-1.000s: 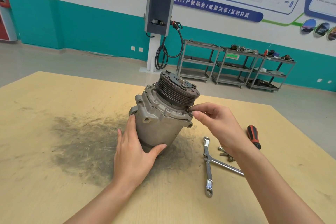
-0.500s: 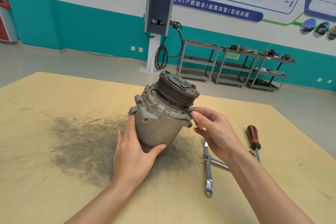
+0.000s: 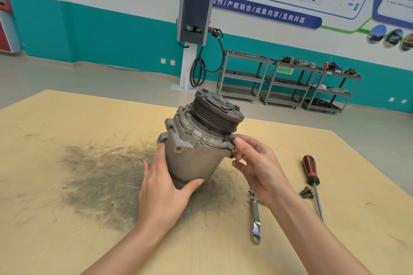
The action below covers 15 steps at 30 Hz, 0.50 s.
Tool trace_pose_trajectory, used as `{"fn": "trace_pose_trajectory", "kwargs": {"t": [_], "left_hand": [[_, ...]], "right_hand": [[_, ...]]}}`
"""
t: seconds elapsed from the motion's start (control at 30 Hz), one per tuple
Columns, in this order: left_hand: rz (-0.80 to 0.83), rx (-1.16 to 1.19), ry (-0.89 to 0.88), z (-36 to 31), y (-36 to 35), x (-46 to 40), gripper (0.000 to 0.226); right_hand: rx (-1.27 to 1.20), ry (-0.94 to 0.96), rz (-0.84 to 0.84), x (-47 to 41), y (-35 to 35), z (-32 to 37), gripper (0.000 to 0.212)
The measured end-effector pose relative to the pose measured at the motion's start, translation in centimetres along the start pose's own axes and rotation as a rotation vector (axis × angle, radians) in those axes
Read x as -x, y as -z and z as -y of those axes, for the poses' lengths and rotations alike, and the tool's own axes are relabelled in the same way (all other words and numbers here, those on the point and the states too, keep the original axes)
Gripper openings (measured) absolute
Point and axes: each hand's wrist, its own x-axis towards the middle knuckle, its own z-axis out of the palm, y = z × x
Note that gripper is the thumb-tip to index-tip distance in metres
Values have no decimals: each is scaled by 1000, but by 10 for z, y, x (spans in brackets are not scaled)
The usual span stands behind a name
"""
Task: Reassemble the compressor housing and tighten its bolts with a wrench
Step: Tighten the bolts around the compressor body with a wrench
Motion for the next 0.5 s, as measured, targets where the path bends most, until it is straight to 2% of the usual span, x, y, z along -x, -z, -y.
{"fn": "trace_pose_trajectory", "kwargs": {"t": [0.2, 0.37, 0.5], "left_hand": [[-6, 4, 2, 0, 0, 1, 117], [-5, 3, 1, 0, 0, 1, 117], [-6, 5, 5, 1, -1, 0, 117]], "right_hand": [[51, 21, -117, -1, -12, -4, 31], [6, 45, -65, 3, -8, -7, 37], [-53, 57, -32, 3, -6, -12, 21]]}}
